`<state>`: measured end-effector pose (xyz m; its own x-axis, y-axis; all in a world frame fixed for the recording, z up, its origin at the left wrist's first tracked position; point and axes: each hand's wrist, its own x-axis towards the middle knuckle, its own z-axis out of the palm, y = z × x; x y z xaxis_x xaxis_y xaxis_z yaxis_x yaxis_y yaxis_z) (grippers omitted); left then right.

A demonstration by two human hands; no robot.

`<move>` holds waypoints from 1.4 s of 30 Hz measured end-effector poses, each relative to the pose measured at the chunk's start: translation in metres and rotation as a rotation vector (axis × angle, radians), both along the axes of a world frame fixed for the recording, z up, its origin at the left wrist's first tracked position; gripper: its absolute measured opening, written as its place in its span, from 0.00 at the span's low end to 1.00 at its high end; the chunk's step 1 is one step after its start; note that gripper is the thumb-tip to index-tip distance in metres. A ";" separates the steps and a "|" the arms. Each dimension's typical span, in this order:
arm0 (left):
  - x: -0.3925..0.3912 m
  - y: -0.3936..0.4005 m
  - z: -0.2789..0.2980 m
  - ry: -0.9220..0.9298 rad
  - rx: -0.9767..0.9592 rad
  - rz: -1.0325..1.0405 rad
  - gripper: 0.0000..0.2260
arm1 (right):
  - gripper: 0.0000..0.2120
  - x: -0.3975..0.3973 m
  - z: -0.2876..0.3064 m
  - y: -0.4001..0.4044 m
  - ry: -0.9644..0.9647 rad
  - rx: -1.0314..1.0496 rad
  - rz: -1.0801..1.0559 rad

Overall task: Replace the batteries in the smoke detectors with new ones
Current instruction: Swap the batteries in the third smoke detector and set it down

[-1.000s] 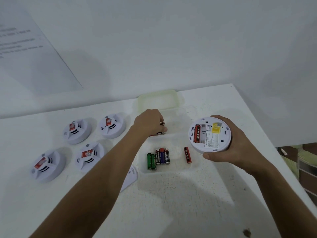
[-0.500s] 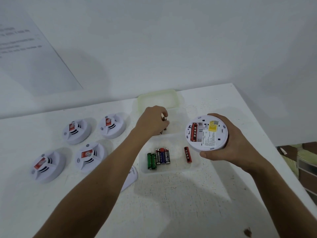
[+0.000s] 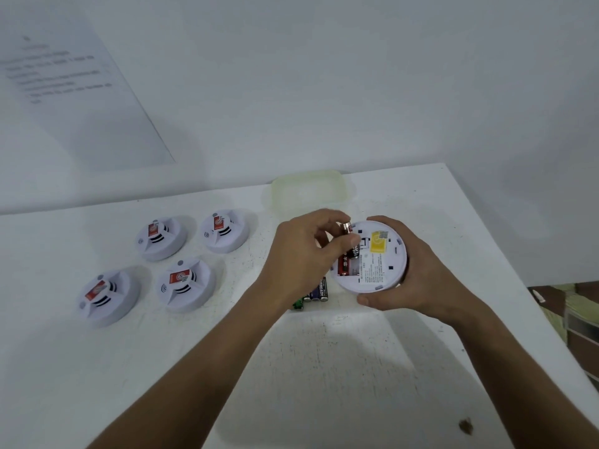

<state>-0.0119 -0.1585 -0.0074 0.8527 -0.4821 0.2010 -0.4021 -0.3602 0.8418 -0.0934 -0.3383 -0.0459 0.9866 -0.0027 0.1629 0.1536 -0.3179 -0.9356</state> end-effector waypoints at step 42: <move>-0.028 0.199 -0.089 0.051 0.649 0.128 0.26 | 0.44 0.022 0.007 0.101 0.122 0.061 0.255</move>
<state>-0.0395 0.0406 -0.0966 0.9122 -0.3859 -0.1380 -0.2880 -0.8431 0.4542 -0.0713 -0.2369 -0.0387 0.9691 0.2414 0.0504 0.1067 -0.2260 -0.9683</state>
